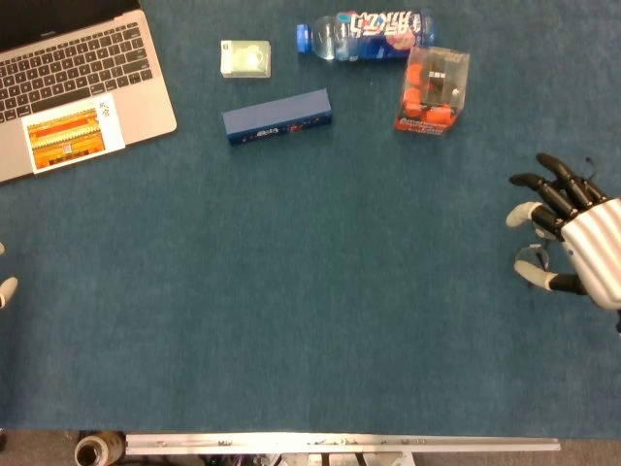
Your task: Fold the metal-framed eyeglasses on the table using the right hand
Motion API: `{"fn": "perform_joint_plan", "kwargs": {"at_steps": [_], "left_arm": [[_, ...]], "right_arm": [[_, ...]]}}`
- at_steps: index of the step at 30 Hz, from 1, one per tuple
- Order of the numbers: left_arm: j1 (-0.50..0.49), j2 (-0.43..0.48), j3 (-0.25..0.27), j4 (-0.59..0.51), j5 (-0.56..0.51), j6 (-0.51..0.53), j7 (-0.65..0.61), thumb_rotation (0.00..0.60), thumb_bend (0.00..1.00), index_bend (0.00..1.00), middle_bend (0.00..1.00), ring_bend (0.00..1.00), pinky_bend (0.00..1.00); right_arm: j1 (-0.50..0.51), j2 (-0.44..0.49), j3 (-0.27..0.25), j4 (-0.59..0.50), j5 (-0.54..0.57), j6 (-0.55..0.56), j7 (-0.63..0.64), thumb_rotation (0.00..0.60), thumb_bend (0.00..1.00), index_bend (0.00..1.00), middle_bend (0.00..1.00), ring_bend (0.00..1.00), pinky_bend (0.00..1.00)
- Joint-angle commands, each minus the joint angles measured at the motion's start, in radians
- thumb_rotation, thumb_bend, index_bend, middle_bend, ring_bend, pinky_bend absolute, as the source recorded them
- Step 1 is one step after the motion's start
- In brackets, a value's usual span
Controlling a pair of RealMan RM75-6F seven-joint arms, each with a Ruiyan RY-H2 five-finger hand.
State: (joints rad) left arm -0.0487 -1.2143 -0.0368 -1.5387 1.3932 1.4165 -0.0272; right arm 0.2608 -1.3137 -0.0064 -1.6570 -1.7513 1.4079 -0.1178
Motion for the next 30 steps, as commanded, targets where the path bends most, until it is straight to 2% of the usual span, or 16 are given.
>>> {"fn": "perform_joint_plan", "kwargs": {"at_steps": [1,8,19,30], "left_arm": [[0.000,-0.001,0.001,0.001,0.000,-0.001,0.000,0.600,0.16,0.49,0.36,0.24,0.51],[-0.001,-0.005,0.002,0.002,0.001,-0.004,0.002,0.600,0.16,0.49,0.36,0.24,0.51],[0.004,0.003,0.004,-0.007,-0.003,-0.001,0.006,0.600,0.16,0.49,0.36,0.24,0.51],[-0.002,0.002,0.003,-0.013,0.002,-0.004,0.015,0.600,0.16,0.49,0.36,0.24,0.51]], "right_arm": [[0.001,0.001,-0.008,0.011,0.000,-0.009,0.002,0.600,0.00,0.45,0.25,0.09,0.29],[0.004,0.004,-0.032,0.057,0.003,-0.040,-0.001,0.600,0.00,0.45,0.25,0.09,0.29],[0.020,-0.044,-0.015,0.131,0.021,-0.052,-0.003,0.600,0.00,0.46,0.25,0.09,0.29],[0.017,-0.054,-0.013,0.174,0.036,-0.044,-0.010,0.600,0.00,0.45,0.25,0.09,0.29]]}}
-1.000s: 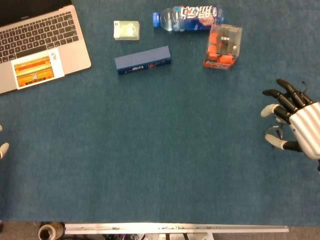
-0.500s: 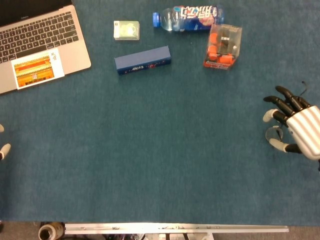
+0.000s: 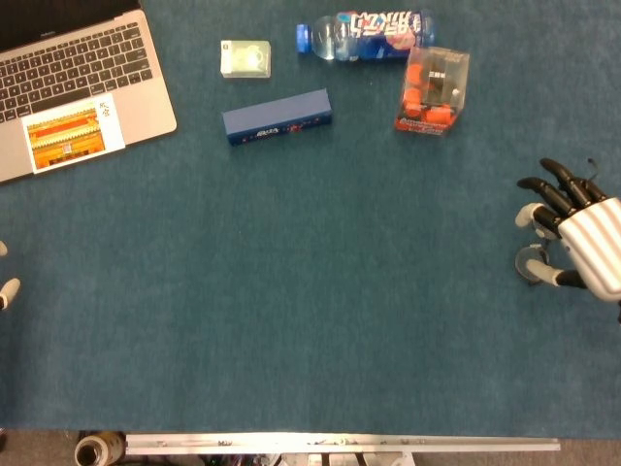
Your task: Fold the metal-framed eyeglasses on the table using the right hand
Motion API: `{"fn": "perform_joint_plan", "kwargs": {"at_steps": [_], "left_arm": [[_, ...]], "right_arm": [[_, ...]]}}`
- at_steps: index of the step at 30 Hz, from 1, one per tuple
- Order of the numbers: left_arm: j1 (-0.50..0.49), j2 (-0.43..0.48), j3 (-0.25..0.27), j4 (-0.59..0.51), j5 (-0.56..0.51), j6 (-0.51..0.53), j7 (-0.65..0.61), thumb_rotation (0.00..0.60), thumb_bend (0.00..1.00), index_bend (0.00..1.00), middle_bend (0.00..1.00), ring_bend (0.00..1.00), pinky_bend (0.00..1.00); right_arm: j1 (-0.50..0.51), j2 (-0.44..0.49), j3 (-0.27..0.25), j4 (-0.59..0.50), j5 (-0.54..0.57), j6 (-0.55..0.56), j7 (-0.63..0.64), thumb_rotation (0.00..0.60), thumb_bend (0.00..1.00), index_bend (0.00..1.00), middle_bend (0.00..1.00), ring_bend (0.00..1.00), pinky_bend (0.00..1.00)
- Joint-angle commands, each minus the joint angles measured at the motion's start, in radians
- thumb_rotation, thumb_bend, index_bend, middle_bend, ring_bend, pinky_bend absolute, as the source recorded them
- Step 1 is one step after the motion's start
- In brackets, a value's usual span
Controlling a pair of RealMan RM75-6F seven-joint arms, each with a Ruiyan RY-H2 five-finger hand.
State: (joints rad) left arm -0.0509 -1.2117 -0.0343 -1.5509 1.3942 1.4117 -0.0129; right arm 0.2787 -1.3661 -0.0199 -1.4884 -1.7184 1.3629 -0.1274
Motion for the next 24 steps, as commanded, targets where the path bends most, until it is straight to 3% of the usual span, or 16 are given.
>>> {"fn": "perform_joint_plan", "kwargs": {"at_steps": [1,24], "left_arm": [[0.000,-0.001,0.000,-0.001,0.001,0.000,0.001,0.600,0.16,0.49,0.36,0.24,0.51],[0.004,-0.010,0.007,0.005,-0.009,-0.010,-0.003,0.600,0.16,0.49,0.36,0.24,0.51]], "right_arm": [[-0.001,-0.003,0.001,0.009,0.005,0.001,0.000,0.600,0.00,0.45,0.25,0.09,0.29],[0.016,-0.087,0.026,0.169,0.063,-0.018,0.001,0.600,0.00,0.45,0.25,0.09,0.29]]}}
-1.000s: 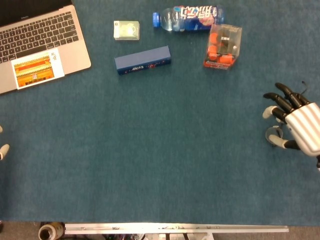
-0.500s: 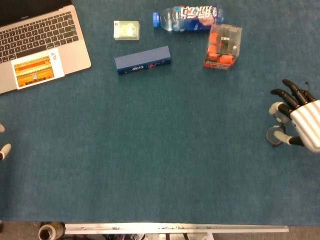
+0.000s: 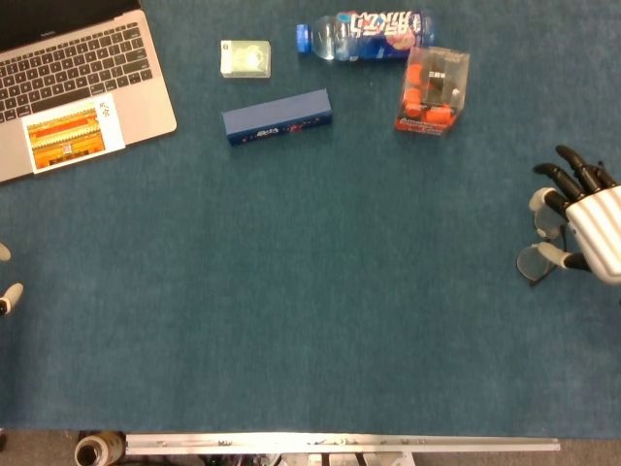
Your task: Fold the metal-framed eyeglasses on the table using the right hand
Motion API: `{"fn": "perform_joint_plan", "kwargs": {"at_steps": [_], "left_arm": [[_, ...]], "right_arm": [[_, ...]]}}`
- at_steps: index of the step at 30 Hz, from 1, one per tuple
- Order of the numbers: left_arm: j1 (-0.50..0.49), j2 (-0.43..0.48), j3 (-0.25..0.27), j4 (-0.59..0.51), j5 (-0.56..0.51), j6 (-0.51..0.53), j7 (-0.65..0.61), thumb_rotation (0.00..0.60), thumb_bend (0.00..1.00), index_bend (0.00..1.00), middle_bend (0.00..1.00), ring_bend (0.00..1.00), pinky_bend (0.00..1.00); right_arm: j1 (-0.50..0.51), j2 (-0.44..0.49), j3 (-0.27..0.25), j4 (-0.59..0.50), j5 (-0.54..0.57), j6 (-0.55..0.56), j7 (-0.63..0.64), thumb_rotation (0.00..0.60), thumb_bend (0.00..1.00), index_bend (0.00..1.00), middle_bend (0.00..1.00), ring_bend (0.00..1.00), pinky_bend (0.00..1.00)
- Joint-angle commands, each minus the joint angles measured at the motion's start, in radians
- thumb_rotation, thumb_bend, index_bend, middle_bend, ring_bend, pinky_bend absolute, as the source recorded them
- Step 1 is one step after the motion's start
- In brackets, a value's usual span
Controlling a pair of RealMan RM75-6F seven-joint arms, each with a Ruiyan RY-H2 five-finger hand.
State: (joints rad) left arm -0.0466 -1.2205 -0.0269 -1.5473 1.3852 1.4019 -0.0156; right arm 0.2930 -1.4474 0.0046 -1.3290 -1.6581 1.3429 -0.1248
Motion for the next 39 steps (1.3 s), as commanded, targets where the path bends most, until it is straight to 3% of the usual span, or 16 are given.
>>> {"fn": "perform_joint_plan", "kwargs": {"at_steps": [1,9,26,39], "left_arm": [[0.000,-0.001,0.000,0.002,-0.001,-0.001,-0.001,0.600,0.16,0.49,0.36,0.24,0.51],[0.001,-0.003,-0.001,0.005,-0.002,-0.001,-0.004,0.600,0.16,0.49,0.36,0.24,0.51],[-0.010,0.003,-0.007,-0.023,0.004,0.001,0.028,0.600,0.16,0.49,0.36,0.24,0.51],[-0.016,0.006,-0.007,-0.046,0.000,-0.004,0.054,0.600,0.16,0.49,0.36,0.24,0.51]], "right_arm": [[0.002,-0.009,0.002,0.015,0.003,0.002,-0.002,0.600,0.00,0.46,0.25,0.09,0.29],[0.003,-0.020,0.009,0.032,0.010,0.017,0.014,0.600,0.00,0.46,0.25,0.09,0.29],[-0.011,0.038,-0.003,-0.046,-0.072,0.138,0.089,0.600,0.00,0.46,0.25,0.09,0.29],[0.028,0.012,-0.024,0.187,-0.198,0.245,0.256,0.600,0.08,0.45,0.25,0.09,0.29]]}}
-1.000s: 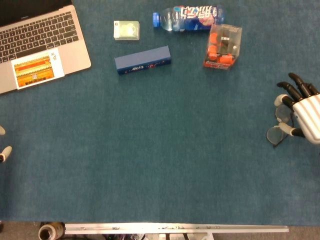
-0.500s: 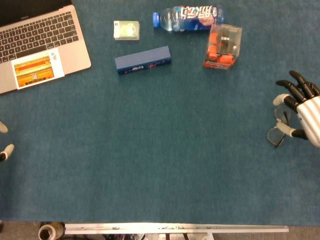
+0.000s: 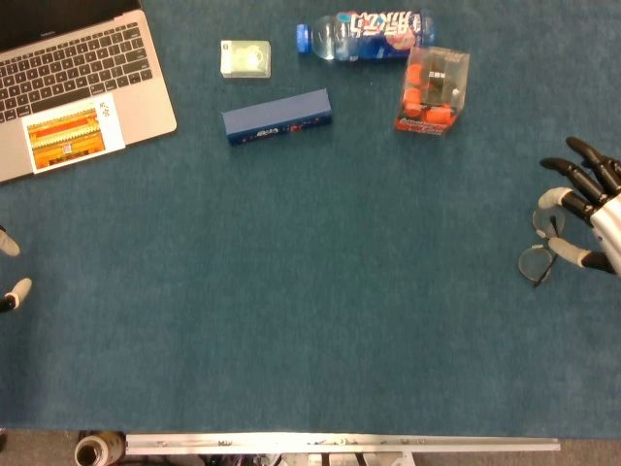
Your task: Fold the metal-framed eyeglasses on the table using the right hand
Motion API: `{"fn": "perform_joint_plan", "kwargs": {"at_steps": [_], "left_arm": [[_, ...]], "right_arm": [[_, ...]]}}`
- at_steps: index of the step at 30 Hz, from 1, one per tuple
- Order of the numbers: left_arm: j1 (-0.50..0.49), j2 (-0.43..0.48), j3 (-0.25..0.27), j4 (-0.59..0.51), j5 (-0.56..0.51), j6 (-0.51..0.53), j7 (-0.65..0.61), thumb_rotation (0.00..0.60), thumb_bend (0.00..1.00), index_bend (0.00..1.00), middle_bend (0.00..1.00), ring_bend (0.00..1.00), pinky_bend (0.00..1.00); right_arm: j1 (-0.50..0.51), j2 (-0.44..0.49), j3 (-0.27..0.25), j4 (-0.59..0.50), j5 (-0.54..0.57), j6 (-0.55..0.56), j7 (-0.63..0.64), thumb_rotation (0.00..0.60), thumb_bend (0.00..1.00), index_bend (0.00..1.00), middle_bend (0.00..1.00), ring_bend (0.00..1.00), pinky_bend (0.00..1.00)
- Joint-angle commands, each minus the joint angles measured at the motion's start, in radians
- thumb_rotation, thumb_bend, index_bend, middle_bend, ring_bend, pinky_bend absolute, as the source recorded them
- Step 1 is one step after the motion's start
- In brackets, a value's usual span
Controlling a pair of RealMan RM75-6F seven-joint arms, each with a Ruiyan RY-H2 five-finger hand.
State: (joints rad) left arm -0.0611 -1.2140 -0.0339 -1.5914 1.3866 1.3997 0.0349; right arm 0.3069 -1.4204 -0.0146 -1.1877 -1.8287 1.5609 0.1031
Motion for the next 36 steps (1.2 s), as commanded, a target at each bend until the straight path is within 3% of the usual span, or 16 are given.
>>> {"fn": "perform_joint_plan", "kwargs": {"at_steps": [1,18,36], "left_arm": [[-0.001,0.000,0.001,-0.003,-0.001,-0.001,0.005,0.600,0.16,0.49,0.36,0.24,0.51],[-0.005,0.008,0.001,-0.027,-0.010,-0.004,0.036,0.600,0.16,0.49,0.36,0.24,0.51],[-0.012,0.001,0.001,-0.037,-0.014,-0.009,0.054,0.600,0.16,0.49,0.36,0.24,0.51]], "right_arm": [[0.016,-0.018,-0.005,0.056,-0.030,0.031,0.033,0.600,0.08,0.46,0.25,0.09,0.29],[0.054,-0.071,-0.015,0.185,-0.053,0.075,0.104,0.600,0.08,0.45,0.25,0.09,0.29],[0.050,-0.073,-0.044,0.226,-0.054,0.105,0.118,0.600,0.08,0.45,0.25,0.09,0.29]]}}
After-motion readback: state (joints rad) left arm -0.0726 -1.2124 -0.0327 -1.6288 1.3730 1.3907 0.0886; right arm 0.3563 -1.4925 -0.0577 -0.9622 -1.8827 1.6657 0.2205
